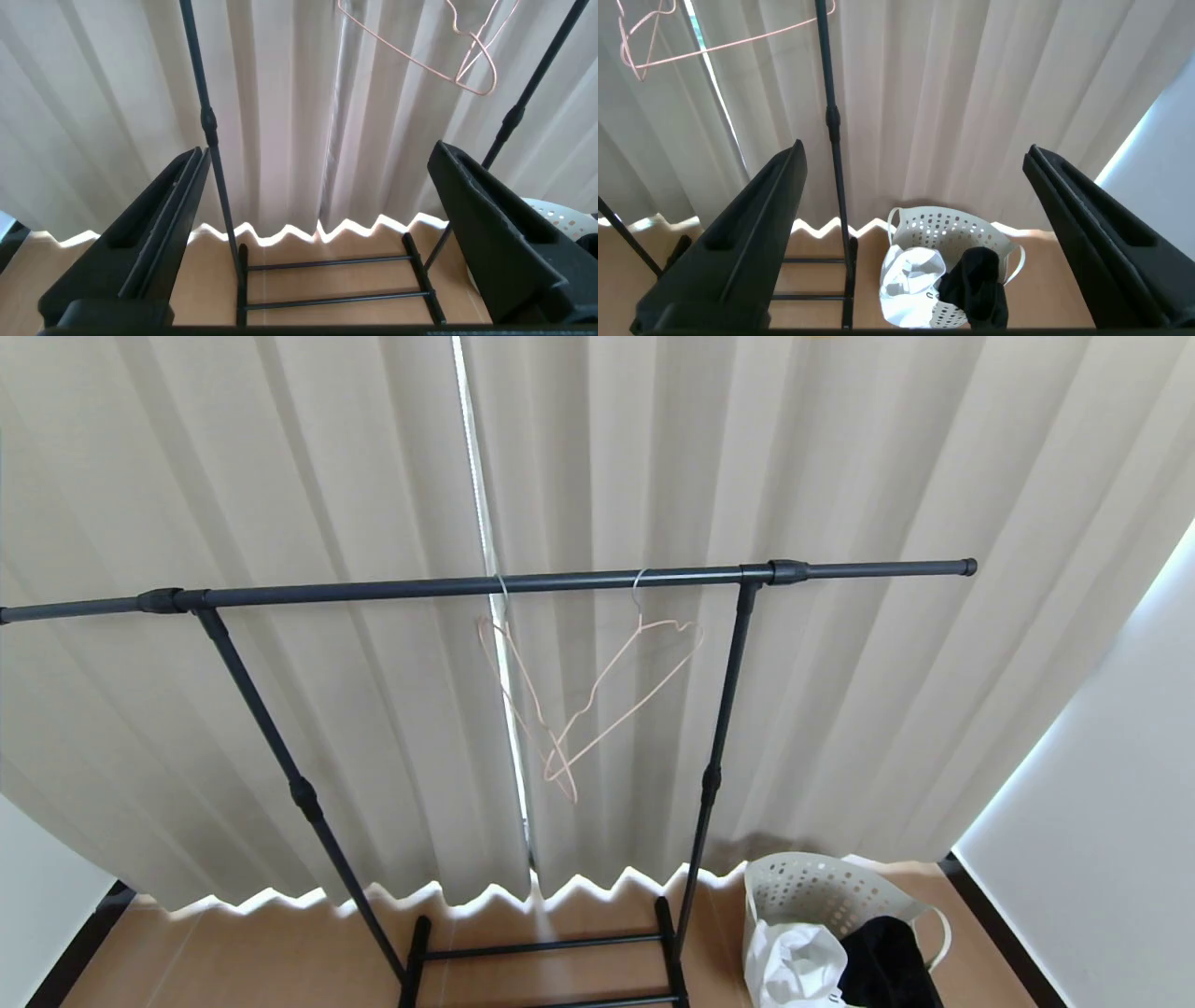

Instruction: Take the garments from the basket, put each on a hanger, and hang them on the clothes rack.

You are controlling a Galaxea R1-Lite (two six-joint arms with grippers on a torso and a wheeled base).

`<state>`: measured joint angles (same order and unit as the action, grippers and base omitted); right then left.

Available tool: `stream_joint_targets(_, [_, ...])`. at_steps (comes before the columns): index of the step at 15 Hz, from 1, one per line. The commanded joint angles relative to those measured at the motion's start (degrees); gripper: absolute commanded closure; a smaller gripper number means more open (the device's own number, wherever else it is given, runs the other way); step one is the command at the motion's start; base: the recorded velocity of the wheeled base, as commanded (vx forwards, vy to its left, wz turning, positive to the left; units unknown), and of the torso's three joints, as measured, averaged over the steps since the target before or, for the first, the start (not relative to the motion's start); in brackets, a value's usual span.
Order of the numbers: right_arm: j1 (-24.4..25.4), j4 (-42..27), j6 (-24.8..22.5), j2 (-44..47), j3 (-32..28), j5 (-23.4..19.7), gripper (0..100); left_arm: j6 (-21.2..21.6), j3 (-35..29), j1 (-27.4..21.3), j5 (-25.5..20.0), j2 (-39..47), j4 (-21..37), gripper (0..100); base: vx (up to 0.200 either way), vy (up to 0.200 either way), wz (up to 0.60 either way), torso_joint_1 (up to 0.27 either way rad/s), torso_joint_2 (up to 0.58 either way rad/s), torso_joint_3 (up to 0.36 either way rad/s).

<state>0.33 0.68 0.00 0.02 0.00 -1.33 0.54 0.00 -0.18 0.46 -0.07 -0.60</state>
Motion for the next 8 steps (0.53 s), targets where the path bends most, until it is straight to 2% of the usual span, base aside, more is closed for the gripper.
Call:
stream_joint_targets(1, [0.02,0.02,0.0,-0.02,0.0,0.01,0,-0.01,0.0,0.01,-0.02,0.07,-0.02,0,0.0,0.0,0.0,0.0,0.0,0.0])
stream_joint_targets(8, [0.02,0.02,-0.18,-0.02,0.0,-0.17,0,0.08,0.0,0.01,-0.02,0.07,-0.02,0,0.0,0.0,0.0,0.0,0.0,0.0])
